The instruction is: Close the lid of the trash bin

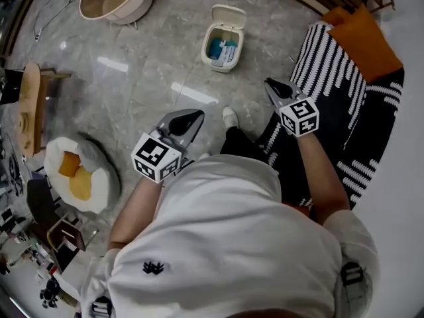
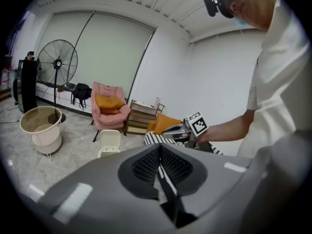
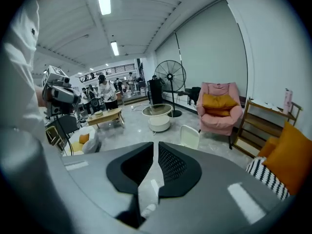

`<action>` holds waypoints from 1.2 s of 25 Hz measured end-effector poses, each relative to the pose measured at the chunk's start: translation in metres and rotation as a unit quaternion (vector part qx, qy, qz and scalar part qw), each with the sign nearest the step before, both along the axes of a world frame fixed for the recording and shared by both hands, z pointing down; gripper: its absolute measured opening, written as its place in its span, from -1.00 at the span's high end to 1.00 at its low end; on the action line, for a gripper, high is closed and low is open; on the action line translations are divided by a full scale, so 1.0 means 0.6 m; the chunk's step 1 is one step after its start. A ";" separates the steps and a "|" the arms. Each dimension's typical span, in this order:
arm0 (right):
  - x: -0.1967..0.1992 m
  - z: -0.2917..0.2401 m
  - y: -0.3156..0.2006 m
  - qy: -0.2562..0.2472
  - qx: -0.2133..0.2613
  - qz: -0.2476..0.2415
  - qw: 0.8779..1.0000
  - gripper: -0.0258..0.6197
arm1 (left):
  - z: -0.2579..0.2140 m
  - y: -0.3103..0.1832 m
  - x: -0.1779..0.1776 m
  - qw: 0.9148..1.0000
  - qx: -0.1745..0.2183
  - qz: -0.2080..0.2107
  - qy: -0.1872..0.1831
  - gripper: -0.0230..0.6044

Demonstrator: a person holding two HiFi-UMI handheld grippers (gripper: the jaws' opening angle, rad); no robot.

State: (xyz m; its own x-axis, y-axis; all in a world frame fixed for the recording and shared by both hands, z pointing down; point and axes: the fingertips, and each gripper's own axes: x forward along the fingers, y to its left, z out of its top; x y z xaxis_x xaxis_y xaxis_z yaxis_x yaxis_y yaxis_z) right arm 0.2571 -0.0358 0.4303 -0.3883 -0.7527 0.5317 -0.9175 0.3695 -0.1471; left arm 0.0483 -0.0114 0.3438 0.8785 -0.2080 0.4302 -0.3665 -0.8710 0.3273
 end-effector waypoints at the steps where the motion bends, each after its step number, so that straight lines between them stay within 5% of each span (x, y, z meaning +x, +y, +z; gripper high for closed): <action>1: 0.015 0.012 -0.034 -0.002 -0.002 -0.008 1.000 0.86 | 0.006 -0.016 0.013 1.000 -0.002 -0.006 -0.004 0.75; 12: 0.110 0.163 -0.307 -0.030 -0.048 -0.051 0.997 0.84 | 0.049 -0.091 0.096 0.998 -0.031 -0.047 -0.028 0.75; 30: 0.120 0.360 -0.601 0.031 -0.096 -0.083 0.991 0.74 | 0.119 -0.113 0.068 0.990 -0.086 -0.105 -0.048 0.75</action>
State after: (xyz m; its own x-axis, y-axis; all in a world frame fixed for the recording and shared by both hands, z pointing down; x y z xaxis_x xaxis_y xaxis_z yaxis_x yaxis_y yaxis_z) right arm 0.3289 -0.3963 0.6465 -0.4608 -0.5635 0.6857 -0.8555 0.4875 -0.1743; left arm 0.0892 -0.0794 0.4153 0.7777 -0.2972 0.5540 -0.5691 -0.7071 0.4197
